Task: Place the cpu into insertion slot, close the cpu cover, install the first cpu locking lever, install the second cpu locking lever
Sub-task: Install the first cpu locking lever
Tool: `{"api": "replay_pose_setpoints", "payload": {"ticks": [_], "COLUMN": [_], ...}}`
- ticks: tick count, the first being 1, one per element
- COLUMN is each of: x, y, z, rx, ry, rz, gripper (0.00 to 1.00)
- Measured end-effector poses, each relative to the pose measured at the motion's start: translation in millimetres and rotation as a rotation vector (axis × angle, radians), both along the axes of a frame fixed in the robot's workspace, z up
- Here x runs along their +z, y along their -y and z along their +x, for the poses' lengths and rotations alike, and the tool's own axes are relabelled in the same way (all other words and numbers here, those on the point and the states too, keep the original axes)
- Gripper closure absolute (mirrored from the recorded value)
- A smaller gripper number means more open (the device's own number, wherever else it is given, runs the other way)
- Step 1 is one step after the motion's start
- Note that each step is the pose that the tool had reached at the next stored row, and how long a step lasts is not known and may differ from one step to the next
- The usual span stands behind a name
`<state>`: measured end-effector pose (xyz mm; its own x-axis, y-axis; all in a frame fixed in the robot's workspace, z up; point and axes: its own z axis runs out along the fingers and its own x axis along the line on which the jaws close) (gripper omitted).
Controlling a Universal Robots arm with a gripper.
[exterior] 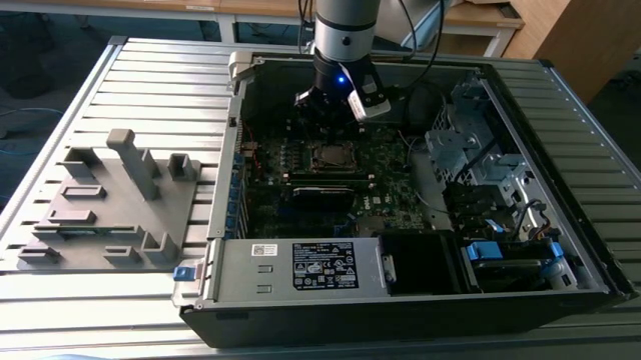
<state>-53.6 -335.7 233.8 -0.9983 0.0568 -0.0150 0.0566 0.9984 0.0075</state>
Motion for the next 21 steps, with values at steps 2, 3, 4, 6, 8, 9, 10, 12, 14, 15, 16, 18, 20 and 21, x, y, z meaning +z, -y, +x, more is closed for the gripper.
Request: {"api": "replay_pose_setpoints", "payload": {"ticks": [2, 3, 4, 6, 8, 9, 10, 12, 14, 15, 16, 18, 20, 21], "x": [0.1, 0.1, 0.1, 0.1, 0.2, 0.2, 0.2, 0.1, 0.1, 0.1, 0.1, 0.2, 1.3, 2.6], "y": [0.0, 0.0, 0.0, 0.0, 0.0, 0.1, 0.1, 0.0, 0.0, 0.0, 0.0, 0.0, 0.1, 0.1], "z": [0.0, 0.0, 0.0, 0.0, -0.4, -1.1, -2.0, -4.5, -7.2, -8.1, -8.3, -8.4, -8.5, -8.4], "rx": [0.000, 0.000, 0.000, 0.000, 0.000, 0.000, 0.000, 0.000, 0.000, 0.000, 0.000, 0.000, 0.000, 0.000], "ry": [-0.0001, -0.0001, -0.0001, -0.0001, -0.0001, -0.0003, -0.0002, -0.0001, -0.0001, -0.0001, -0.0002, -0.0002, -0.0002, -0.0001], "rz": [-0.0002, -0.0002, -0.0002, -0.0002, -0.0003, -0.0005, -0.0003, -0.0002, -0.0002, -0.0003, -0.0003, -0.0004, -0.0004, -0.0002], "gripper": [0.89, 0.89, 0.89, 0.89, 0.89, 0.89, 0.89, 0.89, 0.89, 0.89, 0.89, 0.89, 0.89, 0.89]}}
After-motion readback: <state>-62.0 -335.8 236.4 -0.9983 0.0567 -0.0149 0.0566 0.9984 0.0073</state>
